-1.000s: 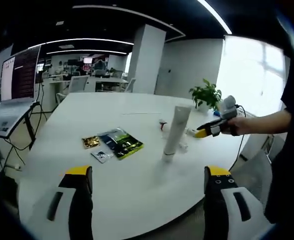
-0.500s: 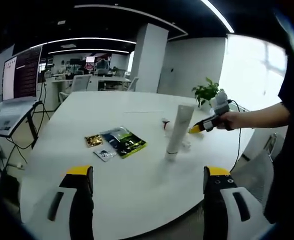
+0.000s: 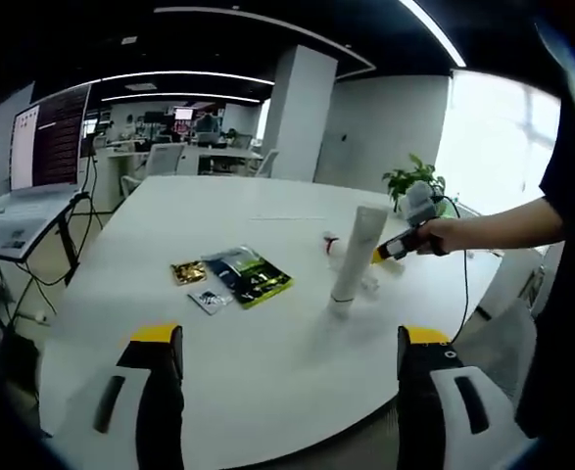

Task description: Arrange the skincare products in the storage area until every visible bottle or jar stands upright without overlapping.

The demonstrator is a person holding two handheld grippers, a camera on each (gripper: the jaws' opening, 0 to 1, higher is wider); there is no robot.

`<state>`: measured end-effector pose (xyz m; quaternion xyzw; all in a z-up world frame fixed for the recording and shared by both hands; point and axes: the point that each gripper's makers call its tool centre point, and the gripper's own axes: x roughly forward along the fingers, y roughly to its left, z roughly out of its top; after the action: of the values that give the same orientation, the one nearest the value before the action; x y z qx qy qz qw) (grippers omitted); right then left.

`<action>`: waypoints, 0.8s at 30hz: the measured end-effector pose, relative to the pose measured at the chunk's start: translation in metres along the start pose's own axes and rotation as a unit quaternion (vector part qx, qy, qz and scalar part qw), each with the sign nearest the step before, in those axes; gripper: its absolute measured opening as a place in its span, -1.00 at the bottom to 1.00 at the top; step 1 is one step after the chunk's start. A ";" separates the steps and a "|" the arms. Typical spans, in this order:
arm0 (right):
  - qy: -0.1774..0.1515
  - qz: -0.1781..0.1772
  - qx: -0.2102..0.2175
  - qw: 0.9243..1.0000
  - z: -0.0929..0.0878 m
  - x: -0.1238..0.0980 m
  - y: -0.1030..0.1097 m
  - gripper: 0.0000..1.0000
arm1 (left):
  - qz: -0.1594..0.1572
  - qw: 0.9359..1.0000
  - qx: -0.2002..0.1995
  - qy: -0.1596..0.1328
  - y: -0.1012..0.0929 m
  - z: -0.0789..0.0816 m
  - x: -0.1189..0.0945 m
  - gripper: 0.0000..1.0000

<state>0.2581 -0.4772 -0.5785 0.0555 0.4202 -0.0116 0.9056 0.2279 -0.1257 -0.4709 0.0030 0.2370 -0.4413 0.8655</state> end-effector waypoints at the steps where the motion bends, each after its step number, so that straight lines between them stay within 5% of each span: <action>1: 0.002 0.000 -0.002 1.000 0.001 0.001 0.001 -0.09 | 0.000 1.000 -0.001 0.000 0.000 0.000 0.000 0.66; 24: 0.040 -0.013 -0.030 0.999 0.038 0.046 -0.013 -0.32 | 0.006 1.000 -0.013 0.003 0.005 -0.001 0.001 0.65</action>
<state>0.3157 -0.4928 -0.5907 0.0236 0.4569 -0.0086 0.8891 0.2315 -0.1229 -0.4732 -0.0054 0.2459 -0.4325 0.8674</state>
